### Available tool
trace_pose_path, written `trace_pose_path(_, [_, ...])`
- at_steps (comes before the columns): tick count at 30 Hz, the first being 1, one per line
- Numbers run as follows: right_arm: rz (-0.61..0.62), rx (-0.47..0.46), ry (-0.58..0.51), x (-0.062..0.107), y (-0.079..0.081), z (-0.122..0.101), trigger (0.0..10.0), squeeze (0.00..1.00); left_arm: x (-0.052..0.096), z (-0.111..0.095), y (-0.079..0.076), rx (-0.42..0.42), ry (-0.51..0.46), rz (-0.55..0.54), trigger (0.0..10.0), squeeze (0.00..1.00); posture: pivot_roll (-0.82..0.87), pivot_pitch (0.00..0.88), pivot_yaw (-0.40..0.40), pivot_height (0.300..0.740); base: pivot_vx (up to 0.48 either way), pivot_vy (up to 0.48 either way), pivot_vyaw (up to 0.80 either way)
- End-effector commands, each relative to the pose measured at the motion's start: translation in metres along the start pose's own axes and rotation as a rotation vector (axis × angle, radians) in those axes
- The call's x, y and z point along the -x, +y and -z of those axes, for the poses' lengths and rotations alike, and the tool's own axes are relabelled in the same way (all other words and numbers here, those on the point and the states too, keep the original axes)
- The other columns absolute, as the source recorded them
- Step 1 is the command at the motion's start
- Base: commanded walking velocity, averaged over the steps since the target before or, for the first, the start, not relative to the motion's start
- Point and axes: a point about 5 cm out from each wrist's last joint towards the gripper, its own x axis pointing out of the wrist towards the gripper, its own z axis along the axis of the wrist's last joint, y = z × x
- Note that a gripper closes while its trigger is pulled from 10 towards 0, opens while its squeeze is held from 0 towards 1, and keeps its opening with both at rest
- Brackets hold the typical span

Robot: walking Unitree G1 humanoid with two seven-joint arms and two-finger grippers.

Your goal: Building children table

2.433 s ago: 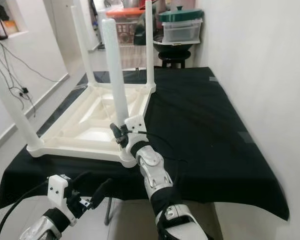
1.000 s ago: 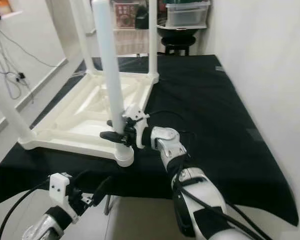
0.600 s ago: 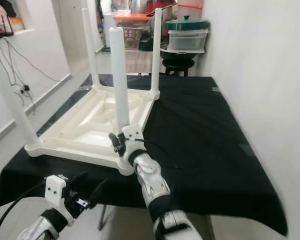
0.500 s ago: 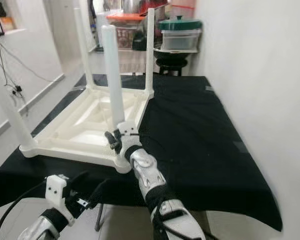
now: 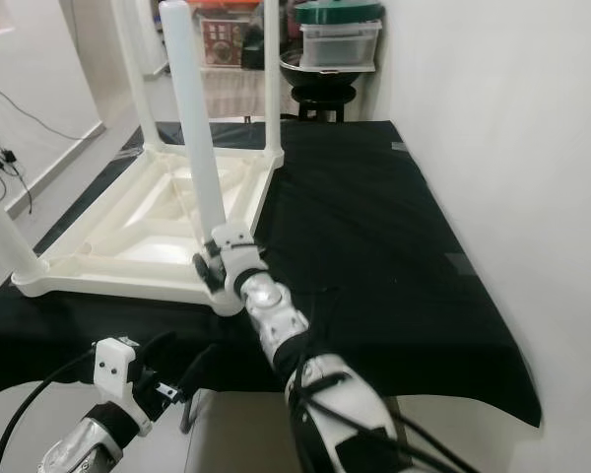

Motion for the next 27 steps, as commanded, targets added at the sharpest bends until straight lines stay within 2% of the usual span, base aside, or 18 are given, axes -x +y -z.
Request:
trace_pose_path(1, [0.070, -0.020, -0.053, -0.004, -0.015, -0.021, 10.0, 1.00, 0.002, 0.002, 0.003, -0.002, 0.006, -0.014, 10.0, 0.00, 0.09, 0.000, 0.002, 0.740, 0.000, 0.000, 0.00])
trace_pose_path(3, [0.098, -0.016, -0.092, -0.007, -0.025, -0.038, 10.0, 1.00, 0.002, 0.002, 0.003, -0.002, 0.005, -0.015, 10.0, 0.00, 0.09, 0.000, 0.001, 0.740, 0.000, 0.000, 0.00])
trace_pose_path(5, [0.102, -0.022, -0.110, -0.008, -0.027, -0.046, 10.0, 1.00, 0.002, 0.002, 0.003, -0.003, 0.005, -0.015, 10.0, 0.00, 0.09, 0.000, 0.000, 0.740, 0.000, 0.000, 0.00])
trace_pose_path(7, [0.066, -0.057, -0.138, -0.010, -0.024, -0.058, 10.0, 0.70, 0.003, 0.002, 0.003, -0.004, 0.004, -0.017, 10.0, 0.00, 0.10, 0.000, -0.003, 0.740, 0.000, 0.000, 0.00])
trace_pose_path(8, [0.066, -0.057, -0.138, -0.010, -0.024, -0.058, 10.0, 0.70, 0.003, 0.002, 0.003, -0.004, 0.004, -0.017, 10.0, 0.00, 0.10, 0.000, -0.003, 0.740, 0.000, 0.000, 0.00])
trace_pose_path(9, [0.021, -0.081, -0.146, -0.012, -0.017, -0.060, 10.0, 0.21, 0.003, 0.002, 0.003, -0.004, 0.004, -0.019, 10.0, 0.00, 0.10, 0.000, -0.004, 0.740, 0.000, 0.000, 0.00])
trace_pose_path(10, [0.021, -0.081, -0.146, -0.012, -0.017, -0.060, 10.0, 0.21, 0.003, 0.002, 0.003, -0.004, 0.004, -0.019, 10.0, 0.00, 0.10, 0.000, -0.004, 0.740, 0.000, 0.000, 0.00])
trace_pose_path(11, [-0.040, -0.111, -0.145, -0.012, -0.007, -0.058, 10.0, 0.00, 0.004, 0.002, 0.002, -0.004, 0.003, -0.020, 10.0, 0.00, 0.10, 0.000, -0.003, 0.740, 0.000, 0.000, 0.00])
trace_pose_path(13, [-0.125, -0.140, -0.129, -0.012, 0.008, -0.050, 10.0, 0.00, 0.004, 0.001, 0.002, -0.005, 0.003, -0.022, 10.0, 0.00, 0.10, 0.000, 0.000, 0.740, 0.000, 0.000, 0.00])
trace_pose_path(14, [-0.125, -0.140, -0.129, -0.012, 0.008, -0.050, 10.0, 0.00, 0.004, 0.001, 0.002, -0.005, 0.003, -0.022, 10.0, 0.00, 0.10, 0.000, 0.000, 0.740, 0.000, 0.000, 0.00])
trace_pose_path(15, [-0.170, -0.155, -0.101, -0.010, 0.015, -0.038, 10.0, 0.00, 0.004, 0.001, 0.002, -0.004, 0.003, -0.022, 10.0, 0.00, 0.09, 0.000, 0.004, 0.740, 0.000, 0.000, 0.00])
trace_pose_path(18, [-0.205, -0.163, -0.076, -0.008, 0.020, -0.029, 10.0, 0.00, 0.005, 0.001, 0.002, -0.003, 0.004, -0.022, 10.0, 0.00, 0.09, 0.000, 0.004, 0.740, 0.000, 0.000, 0.00])
trace_pose_path(19, [-0.232, -0.181, -0.055, -0.005, 0.023, -0.018, 10.0, 0.00, 0.005, 0.001, 0.002, -0.001, 0.004, -0.020, 10.0, 0.00, 0.09, 0.000, 0.007, 0.740, 0.000, 0.000, 0.00])
trace_pose_path(20, [-0.232, -0.181, -0.055, -0.005, 0.023, -0.018, 10.0, 0.00, 0.005, 0.001, 0.002, -0.001, 0.004, -0.020, 10.0, 0.00, 0.09, 0.000, 0.007, 0.740, 0.000, 0.000, 0.00])
trace_pose_path(22, [-0.236, -0.235, -0.009, 0.002, 0.020, 0.005, 10.0, 0.00, 0.005, 0.001, 0.003, 0.002, 0.005, -0.019, 10.0, 0.00, 0.07, 0.000, 0.012, 0.740, 0.000, 0.000, 0.00])
trace_pose_path(24, [-0.236, -0.235, -0.009, 0.002, 0.020, 0.005, 10.0, 0.00, 0.005, 0.001, 0.003, 0.002, 0.005, -0.019, 10.0, 0.00, 0.07, 0.000, 0.012, 0.740, 0.000, 0.000, 0.00])
trace_pose_path(26, [-0.208, -0.261, 0.028, 0.011, 0.016, 0.028, 10.0, 0.00, 0.005, -0.001, 0.006, 0.008, -0.005, -0.032, 10.0, 0.00, 0.05, 0.000, 0.024, 0.740, 0.000, 0.000, 0.00])
trace_pose_path(27, [-0.208, -0.261, 0.028, 0.011, 0.016, 0.028, 10.0, 0.00, 0.005, -0.001, 0.006, 0.008, -0.005, -0.032, 10.0, 0.00, 0.05, 0.000, 0.024, 0.740, 0.000, 0.000, 0.00])
